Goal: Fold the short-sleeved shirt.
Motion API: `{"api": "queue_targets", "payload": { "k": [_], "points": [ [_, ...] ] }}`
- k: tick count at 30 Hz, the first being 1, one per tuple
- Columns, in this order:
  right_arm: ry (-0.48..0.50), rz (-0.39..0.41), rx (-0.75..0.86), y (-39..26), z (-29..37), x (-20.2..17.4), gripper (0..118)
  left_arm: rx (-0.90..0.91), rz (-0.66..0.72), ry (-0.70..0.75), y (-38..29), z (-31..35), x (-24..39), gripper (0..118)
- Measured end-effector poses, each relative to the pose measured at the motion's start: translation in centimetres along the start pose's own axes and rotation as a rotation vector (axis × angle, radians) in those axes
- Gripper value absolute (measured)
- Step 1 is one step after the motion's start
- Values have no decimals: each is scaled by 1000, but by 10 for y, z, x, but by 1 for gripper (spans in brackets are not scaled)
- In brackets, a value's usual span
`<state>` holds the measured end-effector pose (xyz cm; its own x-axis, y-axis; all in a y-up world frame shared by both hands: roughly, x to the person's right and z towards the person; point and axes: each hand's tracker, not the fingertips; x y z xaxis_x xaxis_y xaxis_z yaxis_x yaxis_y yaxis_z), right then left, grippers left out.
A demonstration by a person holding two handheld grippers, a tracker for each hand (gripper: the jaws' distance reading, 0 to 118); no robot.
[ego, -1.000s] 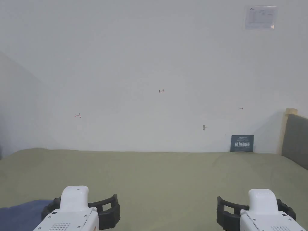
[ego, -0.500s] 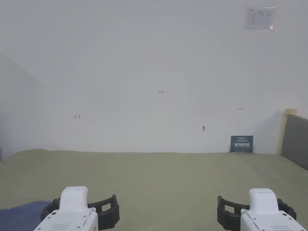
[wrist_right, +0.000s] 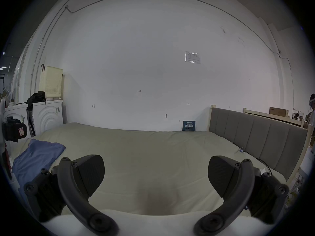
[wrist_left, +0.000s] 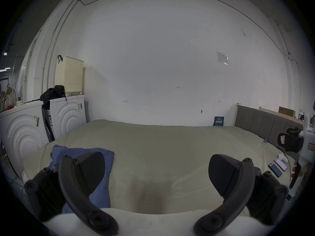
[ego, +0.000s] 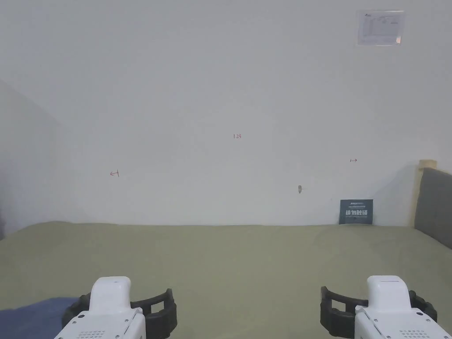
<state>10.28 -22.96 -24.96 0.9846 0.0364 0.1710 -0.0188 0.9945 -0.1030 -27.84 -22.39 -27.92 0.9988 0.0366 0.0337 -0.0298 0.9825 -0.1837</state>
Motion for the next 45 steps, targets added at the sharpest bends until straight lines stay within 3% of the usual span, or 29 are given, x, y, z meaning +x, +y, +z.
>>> {"api": "queue_targets", "payload": {
  "k": [45],
  "points": [
    [-1, 7, -1, -3, -1, -1, 118, 3, 16, -18, -5, -2, -1, 118]
  ]
}}
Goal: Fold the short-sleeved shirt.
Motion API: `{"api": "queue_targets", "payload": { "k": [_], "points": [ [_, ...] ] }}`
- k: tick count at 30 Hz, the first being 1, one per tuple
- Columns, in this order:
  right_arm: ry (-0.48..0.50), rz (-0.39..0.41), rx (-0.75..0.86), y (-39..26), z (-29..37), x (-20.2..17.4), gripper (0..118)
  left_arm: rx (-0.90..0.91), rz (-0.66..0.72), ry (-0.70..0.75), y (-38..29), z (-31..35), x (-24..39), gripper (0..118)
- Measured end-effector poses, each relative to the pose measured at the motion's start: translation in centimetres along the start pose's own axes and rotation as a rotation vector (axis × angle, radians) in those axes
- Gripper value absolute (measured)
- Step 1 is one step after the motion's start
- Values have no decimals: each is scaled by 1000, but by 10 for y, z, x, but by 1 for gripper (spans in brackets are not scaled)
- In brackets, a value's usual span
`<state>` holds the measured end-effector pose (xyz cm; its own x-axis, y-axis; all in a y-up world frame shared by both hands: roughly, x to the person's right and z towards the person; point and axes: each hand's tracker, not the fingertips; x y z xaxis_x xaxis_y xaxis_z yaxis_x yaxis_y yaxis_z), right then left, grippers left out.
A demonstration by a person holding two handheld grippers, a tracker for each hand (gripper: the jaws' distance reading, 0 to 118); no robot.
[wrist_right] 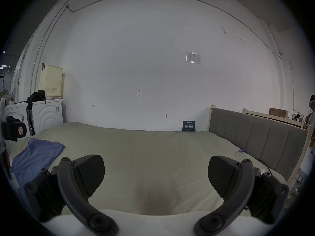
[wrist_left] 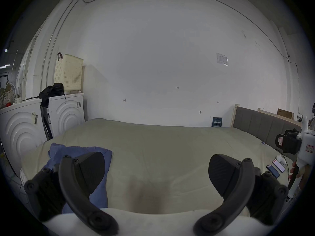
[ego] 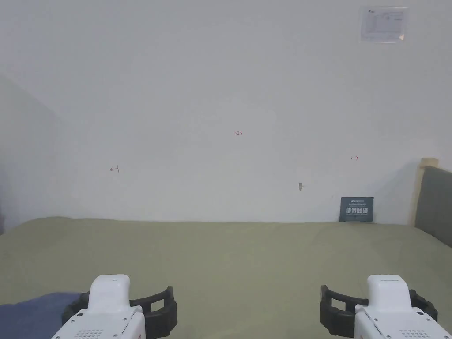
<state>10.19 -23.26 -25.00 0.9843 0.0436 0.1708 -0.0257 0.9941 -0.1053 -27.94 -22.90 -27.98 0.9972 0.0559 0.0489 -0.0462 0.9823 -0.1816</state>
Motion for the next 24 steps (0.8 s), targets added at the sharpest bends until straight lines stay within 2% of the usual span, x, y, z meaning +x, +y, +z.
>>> {"api": "queue_targets", "payload": {
  "k": [24],
  "points": [
    [-1, 7, -3, -2, -4, -1, 118, 13, 16, -5, 0, -1, -1, 118]
  ]
}}
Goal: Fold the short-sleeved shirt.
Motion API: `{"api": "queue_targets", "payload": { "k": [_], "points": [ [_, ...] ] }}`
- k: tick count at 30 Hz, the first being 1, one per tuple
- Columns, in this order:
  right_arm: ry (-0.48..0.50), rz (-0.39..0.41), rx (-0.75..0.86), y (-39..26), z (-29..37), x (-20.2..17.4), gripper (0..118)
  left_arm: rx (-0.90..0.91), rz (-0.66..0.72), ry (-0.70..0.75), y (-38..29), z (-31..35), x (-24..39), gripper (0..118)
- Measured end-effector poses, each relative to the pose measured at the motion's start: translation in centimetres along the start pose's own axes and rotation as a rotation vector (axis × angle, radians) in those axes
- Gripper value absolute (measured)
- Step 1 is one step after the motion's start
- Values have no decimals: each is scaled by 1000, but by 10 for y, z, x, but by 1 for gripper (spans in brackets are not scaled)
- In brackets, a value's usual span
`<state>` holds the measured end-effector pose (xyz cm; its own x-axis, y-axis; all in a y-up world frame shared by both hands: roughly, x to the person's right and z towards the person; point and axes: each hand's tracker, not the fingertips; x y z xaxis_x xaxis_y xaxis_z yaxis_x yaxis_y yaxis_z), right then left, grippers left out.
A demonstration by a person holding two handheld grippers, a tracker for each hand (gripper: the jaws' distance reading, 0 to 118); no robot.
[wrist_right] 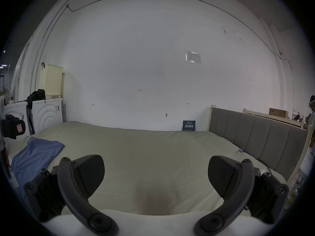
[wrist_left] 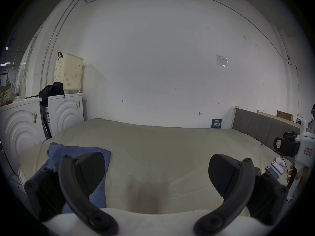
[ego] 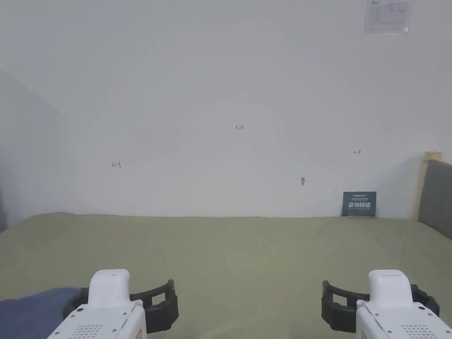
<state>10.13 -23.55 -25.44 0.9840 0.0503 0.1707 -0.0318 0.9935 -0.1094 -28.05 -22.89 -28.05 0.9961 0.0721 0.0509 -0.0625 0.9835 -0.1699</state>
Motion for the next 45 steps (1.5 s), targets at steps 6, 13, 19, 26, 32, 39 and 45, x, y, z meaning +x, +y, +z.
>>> {"api": "queue_targets", "payload": {
  "k": [6, 13, 19, 26, 32, 39, 45],
  "points": [
    [0, -13, 12, 4, -1, 0, 118, 28, 7, -8, 5, 0, 3, 118],
    [-13, -12, 15, 11, -4, 2, 118, 60, -42, -35, 8, -3, 13, 118],
    [-8, 8, 6, 13, -2, 1, 110, 29, -13, -14, 10, -10, 10, 115],
    [4, 21, -8, 9, -5, -5, 7, 43, -51, 59, 0, -7, 6, 0],
    [85, 56, -25, 13, -14, -47, 7, 23, -13, 90, 4, 0, -26, 0],
    [277, 39, -15, 23, -31, -152, 7, 31, -7, 300, 18, 34, -116, 0],
    [462, 20, -18, 28, -33, -259, 7, 24, 10, 465, 19, 80, -187, 0]
  ]
}}
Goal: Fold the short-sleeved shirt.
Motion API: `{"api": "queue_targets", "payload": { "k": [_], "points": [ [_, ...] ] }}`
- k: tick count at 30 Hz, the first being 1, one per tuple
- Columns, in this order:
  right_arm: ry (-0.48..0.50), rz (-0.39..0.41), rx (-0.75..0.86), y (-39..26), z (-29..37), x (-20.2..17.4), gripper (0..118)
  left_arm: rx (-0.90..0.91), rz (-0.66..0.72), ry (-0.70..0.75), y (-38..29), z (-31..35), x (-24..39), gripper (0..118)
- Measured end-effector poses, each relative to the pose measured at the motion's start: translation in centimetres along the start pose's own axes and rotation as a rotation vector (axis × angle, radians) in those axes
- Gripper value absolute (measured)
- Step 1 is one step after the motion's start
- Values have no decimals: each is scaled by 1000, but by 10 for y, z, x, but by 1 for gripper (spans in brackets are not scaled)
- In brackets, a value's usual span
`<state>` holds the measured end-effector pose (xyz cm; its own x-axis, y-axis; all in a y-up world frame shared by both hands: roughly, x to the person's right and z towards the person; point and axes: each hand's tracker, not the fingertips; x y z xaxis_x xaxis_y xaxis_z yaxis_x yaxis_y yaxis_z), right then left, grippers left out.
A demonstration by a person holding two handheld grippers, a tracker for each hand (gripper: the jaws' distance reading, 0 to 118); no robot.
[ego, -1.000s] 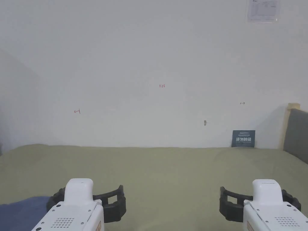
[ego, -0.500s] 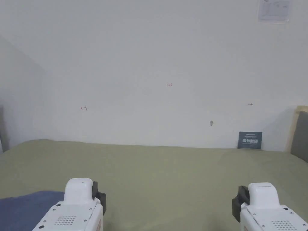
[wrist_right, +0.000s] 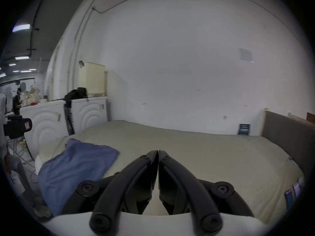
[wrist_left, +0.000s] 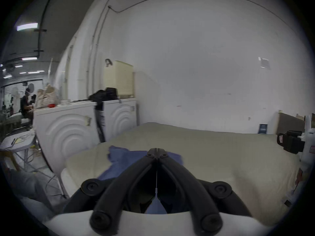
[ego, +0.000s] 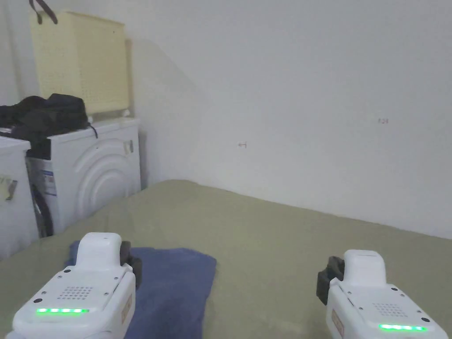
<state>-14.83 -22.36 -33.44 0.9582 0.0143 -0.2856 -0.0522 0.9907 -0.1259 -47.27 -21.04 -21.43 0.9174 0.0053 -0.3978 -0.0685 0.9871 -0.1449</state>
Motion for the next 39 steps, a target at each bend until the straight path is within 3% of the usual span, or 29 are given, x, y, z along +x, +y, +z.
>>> {"api": "queue_targets", "payload": {
  "k": [6, 13, 16, 20, 23, 25, 26, 27, 29, 30, 33, 37, 38, 39],
  "points": [
    [110, 11, -8, -4, -24, -67, 7, -51, 36, 93, -10, -1, -54, 0],
    [148, 41, -23, -16, -56, -86, 7, -203, 50, 33, -7, -85, -62, 1],
    [145, 39, -38, -22, -68, -78, 7, -385, 7, -108, 13, -162, -51, 1],
    [124, 72, -53, -31, -82, -64, 7, -789, -156, -242, 24, -277, -28, 3],
    [111, 76, -70, -41, -91, -55, 7, -941, -233, -315, 12, -317, 2, 3],
    [104, 83, -83, -48, -100, -49, 7, -1044, -185, -360, -6, -331, 16, 3],
    [101, 82, -89, -52, -103, -47, 7, -1079, -160, -375, -17, -341, 22, 5],
    [103, 76, -100, -56, -107, -44, 7, -1067, -151, -371, -27, -346, 28, 23],
    [101, 70, -126, -63, -114, -41, 7, -1029, -130, -350, -43, -353, 33, 87],
    [101, 71, -131, -66, -117, -40, 7, -1021, -103, -367, -53, -356, 35, 108],
    [98, 65, -153, -74, -125, -37, 7, -1078, -19, -443, -73, -366, 40, 110],
    [100, 53, -163, -80, -129, -36, 7, -1171, -105, -400, -99, -372, 53, 109],
    [101, 47, -163, -81, -128, -37, 7, -1184, -125, -378, -105, -373, 55, 107],
    [105, 41, -162, -82, -127, -36, 7, -1197, -116, -367, -111, -374, 56, 96]
  ]
}}
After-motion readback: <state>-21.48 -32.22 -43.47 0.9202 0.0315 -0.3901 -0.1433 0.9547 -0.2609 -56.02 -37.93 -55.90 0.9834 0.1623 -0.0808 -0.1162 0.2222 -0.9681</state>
